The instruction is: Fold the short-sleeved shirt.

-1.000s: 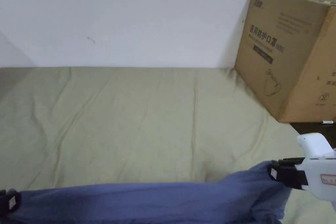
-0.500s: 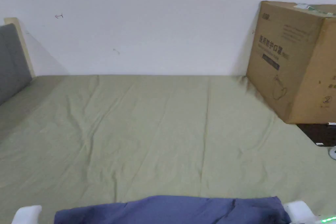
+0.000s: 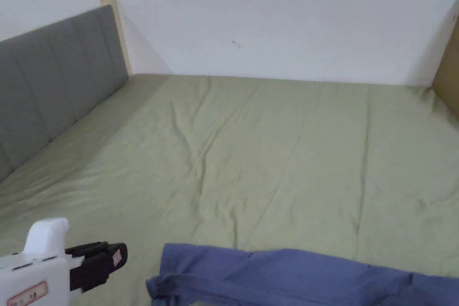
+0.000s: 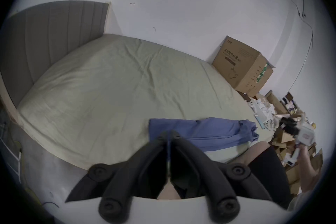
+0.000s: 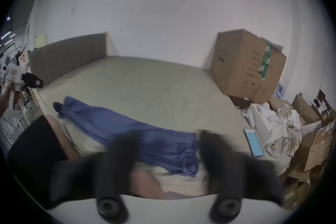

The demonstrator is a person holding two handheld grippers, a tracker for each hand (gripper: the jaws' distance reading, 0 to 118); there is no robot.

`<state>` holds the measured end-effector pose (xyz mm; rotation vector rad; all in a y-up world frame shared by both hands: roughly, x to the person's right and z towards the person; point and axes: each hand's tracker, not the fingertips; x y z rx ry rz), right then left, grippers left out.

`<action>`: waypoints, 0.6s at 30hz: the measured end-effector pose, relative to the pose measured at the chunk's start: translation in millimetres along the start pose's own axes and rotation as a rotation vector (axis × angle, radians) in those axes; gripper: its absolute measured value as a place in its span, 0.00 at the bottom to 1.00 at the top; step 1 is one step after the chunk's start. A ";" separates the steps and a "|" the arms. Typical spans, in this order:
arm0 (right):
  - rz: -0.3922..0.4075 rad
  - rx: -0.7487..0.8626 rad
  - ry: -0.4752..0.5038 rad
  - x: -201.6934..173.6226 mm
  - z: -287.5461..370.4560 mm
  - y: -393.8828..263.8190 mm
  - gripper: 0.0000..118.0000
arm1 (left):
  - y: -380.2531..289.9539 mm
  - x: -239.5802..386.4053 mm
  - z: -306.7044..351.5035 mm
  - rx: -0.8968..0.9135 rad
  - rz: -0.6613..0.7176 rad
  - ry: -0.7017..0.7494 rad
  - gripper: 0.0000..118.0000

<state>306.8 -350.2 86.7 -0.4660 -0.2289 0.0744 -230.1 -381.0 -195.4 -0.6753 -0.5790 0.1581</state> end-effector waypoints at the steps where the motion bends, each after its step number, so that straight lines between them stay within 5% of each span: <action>1: 0.006 0.006 -0.023 -11.8 2.8 2.9 0.00 | 3.6 -10.1 -6.5 -0.018 0.015 -0.019 0.00; 2: -0.022 0.038 -0.039 -21.6 11.0 6.3 0.00 | 3.0 -20.0 -14.6 -0.097 0.064 -0.048 0.00; 4: -0.028 -0.004 0.136 -36.7 7.8 14.5 0.00 | -0.2 -37.0 -34.8 -0.116 0.118 -0.094 0.00; 8: 0.000 -0.035 0.191 -64.0 0.2 25.3 0.00 | -15.0 -91.1 -99.0 -0.299 0.297 -0.271 0.05; 11: -0.014 -0.037 0.207 -71.7 -2.6 32.9 0.00 | -19.0 -103.4 -130.3 -0.312 0.316 -0.215 0.77; 12: -0.016 -0.050 0.219 -73.0 -8.9 35.1 0.00 | -23.3 -110.2 -144.6 -0.362 0.387 -0.274 0.93; 18: -0.028 -0.092 0.224 -75.7 -29.6 40.1 0.00 | -26.2 -88.4 -189.8 -0.355 0.456 -0.401 1.00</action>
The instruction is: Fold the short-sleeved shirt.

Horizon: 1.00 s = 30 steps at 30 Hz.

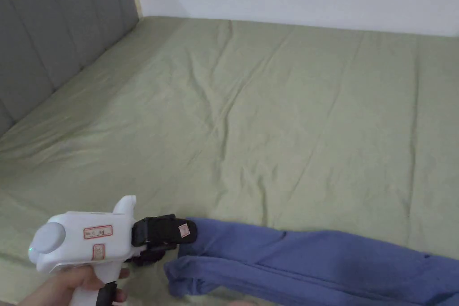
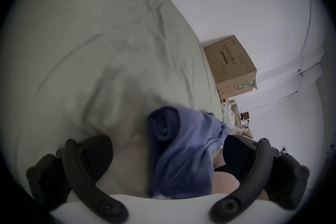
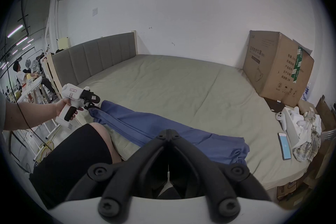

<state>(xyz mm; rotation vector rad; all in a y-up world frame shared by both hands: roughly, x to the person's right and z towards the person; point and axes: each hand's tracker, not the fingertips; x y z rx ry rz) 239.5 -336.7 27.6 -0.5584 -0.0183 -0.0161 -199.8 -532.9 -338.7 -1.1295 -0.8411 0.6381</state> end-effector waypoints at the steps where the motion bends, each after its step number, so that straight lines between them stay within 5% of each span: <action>1: -0.002 -0.011 0.004 0.5 -5.8 -0.2 0.00 | 1.5 -3.3 -4.4 -0.024 -0.014 0.008 1.00; 5: 0.018 -0.047 -0.008 -5.1 -26.0 3.0 0.00 | -1.3 18.3 -23.8 -0.060 -0.178 0.108 1.00; 10: 0.035 -0.026 0.050 -17.2 -34.3 8.1 0.00 | -33.9 61.3 -62.3 -0.143 -0.552 0.491 1.00; 13: 0.045 -0.012 0.060 -19.4 -33.3 9.9 0.00 | -44.9 72.7 -66.1 -0.106 -0.612 0.559 0.91; 14: 0.043 -0.005 0.061 -19.3 -32.6 8.6 0.00 | -43.7 72.4 -60.4 -0.092 -0.573 0.538 0.84; 17: 0.030 -0.001 0.061 -15.5 -28.8 5.7 0.00 | -34.8 72.7 -36.0 0.006 -0.516 0.529 0.17; 18: 0.027 -0.006 0.058 -15.0 -28.0 3.3 0.00 | -31.6 68.5 -31.0 -0.013 -0.484 0.434 0.06; 19: 0.026 -0.011 0.056 -14.1 -27.1 1.4 0.00 | -34.5 70.1 -33.1 -0.047 -0.419 0.367 0.06; 22: 0.030 -0.020 0.048 -12.7 -21.3 -2.6 0.00 | -43.4 86.7 -41.5 -0.080 -0.591 0.468 0.06; 30: 0.022 0.000 0.017 0.2 -4.1 2.5 0.00 | 0.7 73.3 2.0 -0.019 -0.385 0.361 0.06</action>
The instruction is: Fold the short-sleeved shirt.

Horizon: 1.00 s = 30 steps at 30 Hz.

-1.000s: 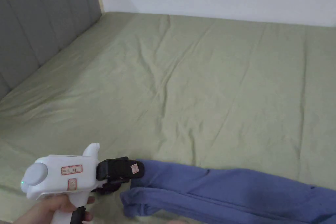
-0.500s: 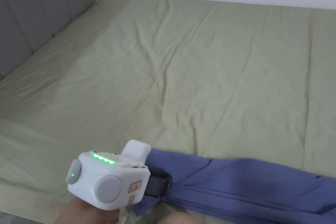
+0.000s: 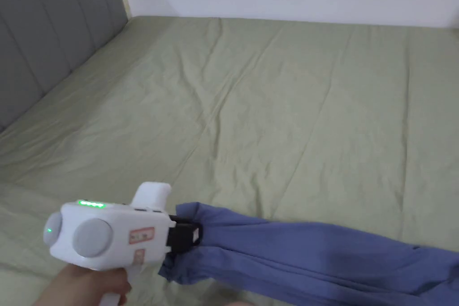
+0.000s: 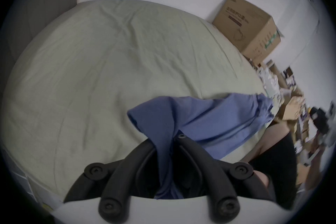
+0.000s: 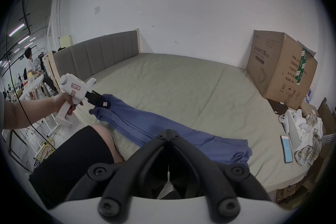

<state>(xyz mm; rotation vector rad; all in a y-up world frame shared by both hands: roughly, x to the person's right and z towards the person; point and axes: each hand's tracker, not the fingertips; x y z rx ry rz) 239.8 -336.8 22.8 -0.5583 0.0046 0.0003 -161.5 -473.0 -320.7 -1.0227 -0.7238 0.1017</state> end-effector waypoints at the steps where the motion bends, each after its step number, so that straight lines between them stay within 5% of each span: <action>1: 0.006 0.005 -0.005 0.5 1.1 1.4 0.00 | 2.8 -7.5 4.9 0.001 0.015 -0.003 0.06; 4: 0.022 0.020 -0.022 2.0 4.3 6.1 0.00 | 20.8 -36.5 22.9 -0.007 -0.086 0.214 0.06; 10: 0.015 0.051 -0.021 4.6 8.3 9.5 0.00 | 55.1 -99.9 69.4 -0.096 0.054 0.410 0.06; 19: -0.017 0.077 0.006 14.7 15.9 1.3 0.00 | 87.3 46.1 76.7 -0.158 0.068 0.106 0.06; 25: -0.050 0.106 0.004 25.5 33.2 -9.1 0.00 | 83.0 136.7 -24.3 -0.242 0.029 -0.007 0.06; 30: -0.064 0.111 -0.029 37.8 52.6 -21.5 0.00 | 63.1 161.0 -115.5 -0.381 0.006 0.056 0.08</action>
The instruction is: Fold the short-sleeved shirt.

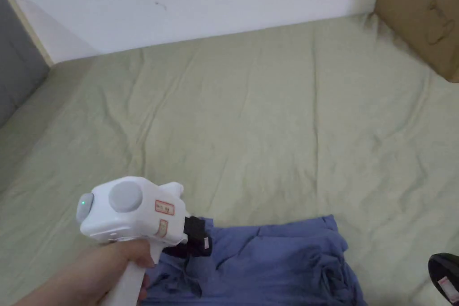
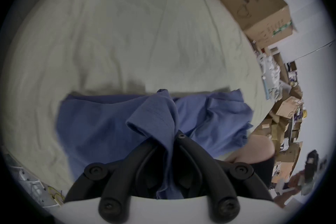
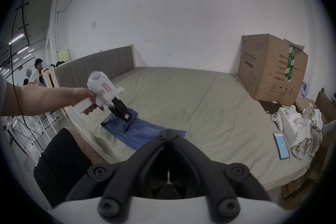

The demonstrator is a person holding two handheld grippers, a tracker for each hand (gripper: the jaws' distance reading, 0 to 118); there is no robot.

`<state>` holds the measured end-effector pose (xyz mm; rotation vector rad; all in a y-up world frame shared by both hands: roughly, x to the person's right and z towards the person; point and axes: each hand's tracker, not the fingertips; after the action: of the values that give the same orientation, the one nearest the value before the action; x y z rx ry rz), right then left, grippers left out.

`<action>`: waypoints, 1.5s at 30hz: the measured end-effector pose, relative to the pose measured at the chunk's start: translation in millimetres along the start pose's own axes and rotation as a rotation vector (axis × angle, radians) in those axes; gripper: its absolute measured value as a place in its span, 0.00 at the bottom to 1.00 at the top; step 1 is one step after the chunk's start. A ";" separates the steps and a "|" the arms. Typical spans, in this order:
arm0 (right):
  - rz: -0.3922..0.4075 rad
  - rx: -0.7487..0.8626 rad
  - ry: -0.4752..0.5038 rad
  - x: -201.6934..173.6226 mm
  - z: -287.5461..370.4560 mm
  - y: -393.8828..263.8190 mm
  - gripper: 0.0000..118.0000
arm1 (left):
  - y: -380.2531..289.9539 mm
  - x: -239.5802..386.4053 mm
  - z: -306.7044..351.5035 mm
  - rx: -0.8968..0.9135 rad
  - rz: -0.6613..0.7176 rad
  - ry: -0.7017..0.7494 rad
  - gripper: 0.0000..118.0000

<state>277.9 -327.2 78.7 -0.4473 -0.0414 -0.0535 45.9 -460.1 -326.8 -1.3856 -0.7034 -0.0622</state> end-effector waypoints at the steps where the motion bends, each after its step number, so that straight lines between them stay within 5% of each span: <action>1: -0.006 -0.004 -0.010 2.7 2.0 -2.1 0.00 | 0.4 1.4 -15.4 -0.010 0.007 0.012 0.10; 3: -0.024 -0.011 -0.028 7.4 3.1 -6.9 0.00 | -3.2 11.0 -24.2 0.043 -0.042 0.022 0.13; 4: -0.031 -0.016 -0.035 9.5 2.4 -9.0 0.00 | -4.3 16.1 -20.0 0.053 -0.034 -0.022 0.24; 6: -0.040 -0.036 -0.041 12.2 -0.9 -11.3 0.00 | -9.6 23.0 -0.3 0.033 -0.022 -0.183 0.74; 7: -0.041 -0.045 -0.040 12.2 -3.2 -11.5 0.00 | -11.9 24.4 15.1 0.021 -0.029 -0.239 0.84; 11: -0.031 -0.044 -0.013 7.4 -9.3 -9.7 0.00 | -22.3 6.6 69.8 0.171 -0.093 -0.098 0.84; 14: -0.023 -0.034 0.013 -0.4 -12.6 -6.1 0.00 | -26.7 -9.7 70.1 0.235 -0.087 0.207 0.72; 16: -0.011 -0.032 0.029 -5.5 -13.5 -5.1 0.00 | -25.6 -13.9 47.0 0.190 -0.047 0.314 0.13; 17: -0.003 -0.034 0.033 -7.4 -13.3 -4.8 0.00 | -27.0 -21.0 28.8 0.169 0.009 0.273 0.02; 19: 0.026 -0.039 0.026 -11.2 -11.6 -5.8 0.00 | -32.3 -8.1 5.5 0.158 0.052 0.140 0.02; 24: 0.018 -0.063 0.017 -11.5 -9.2 -7.1 0.00 | -45.4 48.1 -31.5 0.155 -0.103 0.180 0.02; 28: 0.032 -0.077 0.002 -16.9 -11.5 -6.6 0.00 | -41.9 54.0 -14.3 0.138 -0.109 0.028 0.02; 32: 0.048 -0.090 0.013 -24.6 -15.2 -1.5 0.00 | -48.7 20.7 53.6 0.194 -0.113 -0.237 0.02; 37: 0.042 -0.086 0.028 -32.8 -21.6 7.7 0.00 | -55.1 -101.0 105.1 0.292 -0.016 -0.407 0.02; 38: 0.034 -0.088 0.039 -34.6 -23.7 8.9 0.00 | -56.9 -127.1 100.9 0.280 0.044 -0.423 0.06; 41: 0.051 -0.099 0.049 -44.3 -31.4 12.1 0.00 | -62.3 -185.0 64.9 0.206 0.173 -0.402 0.93; 42: 0.062 -0.101 0.047 -47.6 -33.0 12.9 0.00 | -64.6 -196.6 54.3 0.177 0.210 -0.363 1.00; 45: 0.074 -0.109 0.060 -52.6 -35.7 15.1 0.00 | -70.3 -203.2 32.1 0.176 0.272 -0.442 0.96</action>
<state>227.3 -326.8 37.3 -0.5551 0.0376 0.0036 -160.2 -518.7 -363.9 -1.3240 -0.8539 0.5236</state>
